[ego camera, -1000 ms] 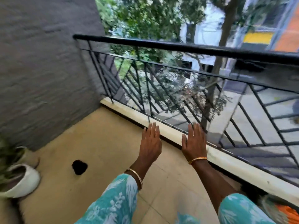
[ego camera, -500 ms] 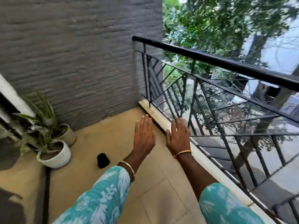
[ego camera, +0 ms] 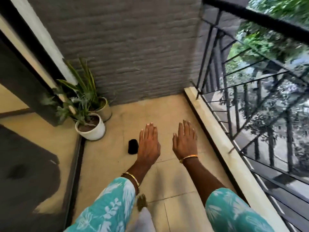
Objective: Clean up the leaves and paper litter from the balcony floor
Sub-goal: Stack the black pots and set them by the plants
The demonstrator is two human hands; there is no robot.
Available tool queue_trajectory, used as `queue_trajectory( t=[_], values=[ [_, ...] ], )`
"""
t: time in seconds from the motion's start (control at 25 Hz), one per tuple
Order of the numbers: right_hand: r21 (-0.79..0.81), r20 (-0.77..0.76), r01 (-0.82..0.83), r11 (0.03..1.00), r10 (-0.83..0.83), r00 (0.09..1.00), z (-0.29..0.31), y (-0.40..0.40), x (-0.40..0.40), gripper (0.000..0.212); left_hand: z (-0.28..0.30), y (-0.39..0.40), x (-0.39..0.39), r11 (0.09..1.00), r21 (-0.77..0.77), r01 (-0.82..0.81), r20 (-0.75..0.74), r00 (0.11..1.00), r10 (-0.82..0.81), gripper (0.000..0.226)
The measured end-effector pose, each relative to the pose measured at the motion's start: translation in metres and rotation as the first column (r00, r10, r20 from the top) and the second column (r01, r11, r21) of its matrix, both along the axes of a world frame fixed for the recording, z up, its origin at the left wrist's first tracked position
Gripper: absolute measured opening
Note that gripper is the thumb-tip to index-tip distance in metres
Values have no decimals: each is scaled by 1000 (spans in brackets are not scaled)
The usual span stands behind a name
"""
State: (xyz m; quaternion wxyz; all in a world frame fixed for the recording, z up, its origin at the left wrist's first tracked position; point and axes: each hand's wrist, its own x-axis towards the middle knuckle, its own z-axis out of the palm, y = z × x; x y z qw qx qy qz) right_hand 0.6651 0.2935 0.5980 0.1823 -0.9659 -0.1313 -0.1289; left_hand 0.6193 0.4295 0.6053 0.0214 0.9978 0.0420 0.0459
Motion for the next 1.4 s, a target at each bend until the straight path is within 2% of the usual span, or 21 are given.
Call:
queue_trajectory(
  t=[0.24, 0.36, 0.48, 0.72, 0.84, 1.0, 1.2, 1.28, 1.4],
  values=[
    [-25, -184, -38, 999, 32, 982, -41, 113, 64, 52, -43, 124, 55, 999, -9, -40, -58, 998, 40, 62],
    [-25, -260, -49, 998, 41, 965, -62, 147, 93, 47, -55, 171, 78, 998, -6, -70, -132, 989, 68, 61],
    [-40, -322, -54, 998, 39, 946, -85, 175, 121, 52, -74, 212, 100, 993, -41, -115, -182, 978, 106, 62],
    [-77, -527, -130, 989, 71, 847, -150, 239, 191, 64, -126, 273, 162, 974, -69, -216, -340, 923, 181, 63],
    [-90, -603, -176, 980, 87, 793, -196, 266, 224, 67, -170, 290, 198, 953, -101, -284, -405, 887, 222, 64],
    [-108, -685, -269, 957, 124, 717, -280, 289, 255, 70, -252, 302, 234, 911, -131, -392, -498, 820, 281, 67],
    [-117, -745, -358, 926, 156, 649, -426, 303, 276, 70, -400, 319, 251, 856, -148, -496, -639, 708, 300, 68],
    [-121, -764, -381, 917, 159, 626, -483, 314, 281, 66, -462, 330, 250, 807, -144, -573, -733, 609, 303, 67],
    [-118, -844, -376, 919, 107, 526, -564, 333, 288, 64, -544, 346, 256, 660, -121, -741, -849, 422, 318, 69]
  ],
)
